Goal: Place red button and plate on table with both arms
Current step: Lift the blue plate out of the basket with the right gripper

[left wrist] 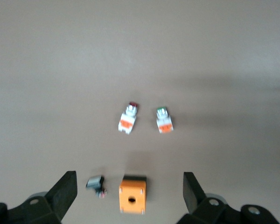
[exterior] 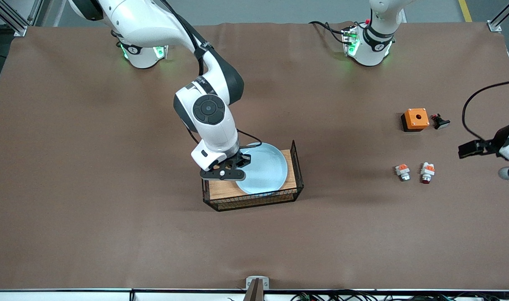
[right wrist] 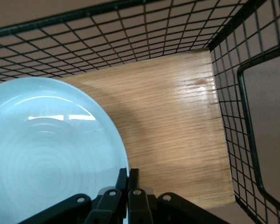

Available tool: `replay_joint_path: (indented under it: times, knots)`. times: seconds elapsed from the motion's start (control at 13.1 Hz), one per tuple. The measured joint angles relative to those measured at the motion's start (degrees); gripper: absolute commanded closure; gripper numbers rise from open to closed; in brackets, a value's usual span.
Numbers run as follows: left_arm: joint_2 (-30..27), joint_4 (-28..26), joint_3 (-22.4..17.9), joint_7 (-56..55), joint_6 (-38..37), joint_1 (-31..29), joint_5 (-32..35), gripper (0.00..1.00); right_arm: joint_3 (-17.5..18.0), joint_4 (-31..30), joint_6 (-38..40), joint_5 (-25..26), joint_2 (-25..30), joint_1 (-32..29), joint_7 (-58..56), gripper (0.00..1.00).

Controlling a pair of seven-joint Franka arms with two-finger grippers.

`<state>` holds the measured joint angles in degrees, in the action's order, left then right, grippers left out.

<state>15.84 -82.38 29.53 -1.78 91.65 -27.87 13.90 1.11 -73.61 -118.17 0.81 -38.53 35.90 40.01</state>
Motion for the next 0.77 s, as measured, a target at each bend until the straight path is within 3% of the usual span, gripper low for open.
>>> replay_joint_path:
  times: [0.31, 0.77]
  knots:
    - [-1.9, 5.55, 2.78, -0.03, -7.22, 0.05, -0.77, 0.0, 0.45, 3.73, 7.5, 0.0, 0.24, 0.22, 0.02, 0.98]
    - [-7.86, 5.78, 3.49, -0.08, -12.95, 0.07, -4.96, 0.0, 0.55, 6.57, 21.3, -2.46, 6.07, 0.32, 0.02, 0.98]
